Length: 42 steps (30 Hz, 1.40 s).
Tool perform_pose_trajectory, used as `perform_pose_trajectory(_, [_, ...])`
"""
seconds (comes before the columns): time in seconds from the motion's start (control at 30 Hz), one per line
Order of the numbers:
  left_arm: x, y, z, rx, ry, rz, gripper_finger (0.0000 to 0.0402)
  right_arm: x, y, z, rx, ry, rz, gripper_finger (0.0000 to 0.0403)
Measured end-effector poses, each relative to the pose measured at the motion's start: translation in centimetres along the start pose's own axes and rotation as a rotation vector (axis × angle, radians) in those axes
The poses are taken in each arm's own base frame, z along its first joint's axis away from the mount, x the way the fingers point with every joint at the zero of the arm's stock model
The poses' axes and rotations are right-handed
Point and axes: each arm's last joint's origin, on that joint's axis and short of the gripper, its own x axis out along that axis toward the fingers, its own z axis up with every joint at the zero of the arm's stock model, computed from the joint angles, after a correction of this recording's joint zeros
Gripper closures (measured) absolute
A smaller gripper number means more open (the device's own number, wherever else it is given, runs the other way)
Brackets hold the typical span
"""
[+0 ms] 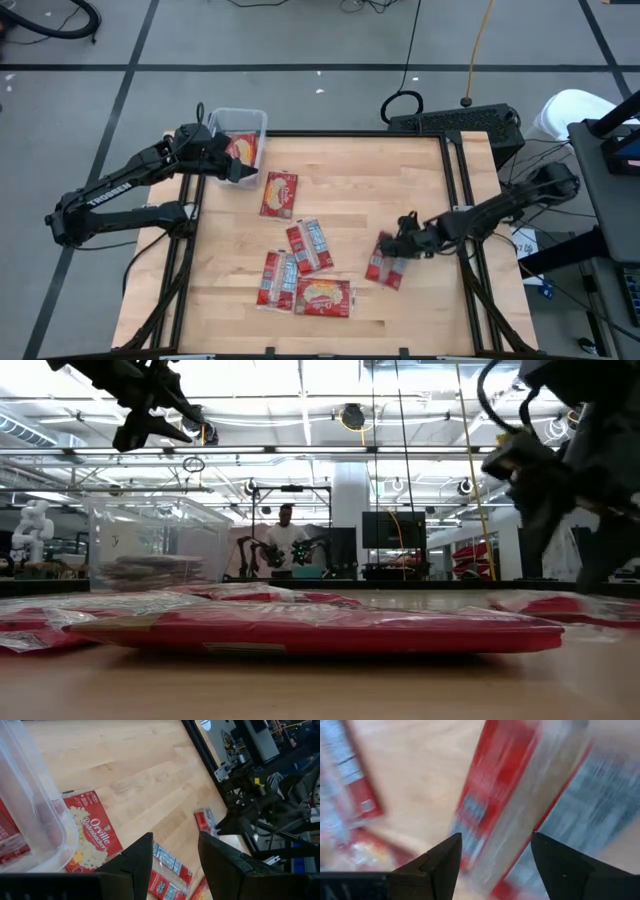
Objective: Sort popcorn bags into baskets
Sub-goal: Put the red popcorn bag into the transparent container
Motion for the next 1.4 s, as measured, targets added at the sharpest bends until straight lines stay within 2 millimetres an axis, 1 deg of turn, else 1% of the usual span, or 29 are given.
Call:
perform_pose_trajectory(0.1, [0.0,0.0,0.0,-0.006,0.001,-0.001,0.0240,-1.1,-0.1,0.0,0.021,0.024,0.019,0.0172])
perform_pose_trajectory(0.23, [0.1,-0.2,-0.2,-0.015,0.006,-0.002,0.0240,-2.1,-0.7,-0.2,0.018,0.031,-0.001,0.0172])
perform_pose_trajectory(0.43, [0.2,-0.6,-0.6,-0.015,0.006,0.010,0.0241,-2.4,-2.1,0.0,0.006,-0.009,-0.137,0.0172])
perform_pose_trajectory(0.53, [0.3,-0.8,-0.8,-0.019,0.007,0.013,0.0241,-2.1,-2.4,0.1,-0.003,-0.036,-0.175,0.0172])
perform_pose_trajectory(0.6, [0.3,-0.9,-0.9,-0.026,0.002,0.019,0.0241,-1.7,-2.4,0.2,-0.004,-0.054,-0.155,0.0172])
perform_pose_trajectory(0.7, [0.4,-0.9,-1.0,-0.038,-0.003,0.026,0.0241,-0.6,-2.7,0.3,0.008,-0.056,-0.115,0.0172])
perform_pose_trajectory(0.83, [0.4,-1.0,-1.0,-0.052,-0.011,0.032,0.0241,0.9,-3.7,0.5,0.039,-0.056,-0.096,0.0180])
perform_pose_trajectory(0.93, [0.4,-1.0,-1.0,-0.062,-0.019,0.039,0.0241,1.4,-4.4,0.9,0.042,-0.070,-0.119,0.0202])
perform_pose_trajectory(1.03, [0.7,-1.0,-0.9,-0.063,-0.016,0.050,0.0241,1.6,-4.8,1.2,0.035,-0.097,-0.116,0.0239])
perform_pose_trajectory(1.17, [1.5,-1.0,-0.9,-0.062,-0.001,0.061,0.0241,1.9,-5.5,1.5,0.037,-0.134,-0.097,0.0314])
perform_pose_trajectory(1.27, [2.6,-1.4,-0.8,-0.046,0.009,0.044,0.0241,2.3,-5.5,1.7,0.041,-0.176,-0.021,0.0379])
perform_pose_trajectory(1.3, [3.0,-1.7,-0.7,-0.036,0.007,0.026,0.0241,2.4,-5.5,1.7,0.037,-0.190,0.010,0.0390])
perform_pose_trajectory(1.4, [4.6,-2.9,-0.7,0.015,-0.005,-0.033,0.0241,2.6,-5.5,2.0,0.053,-0.238,0.108,0.0393])
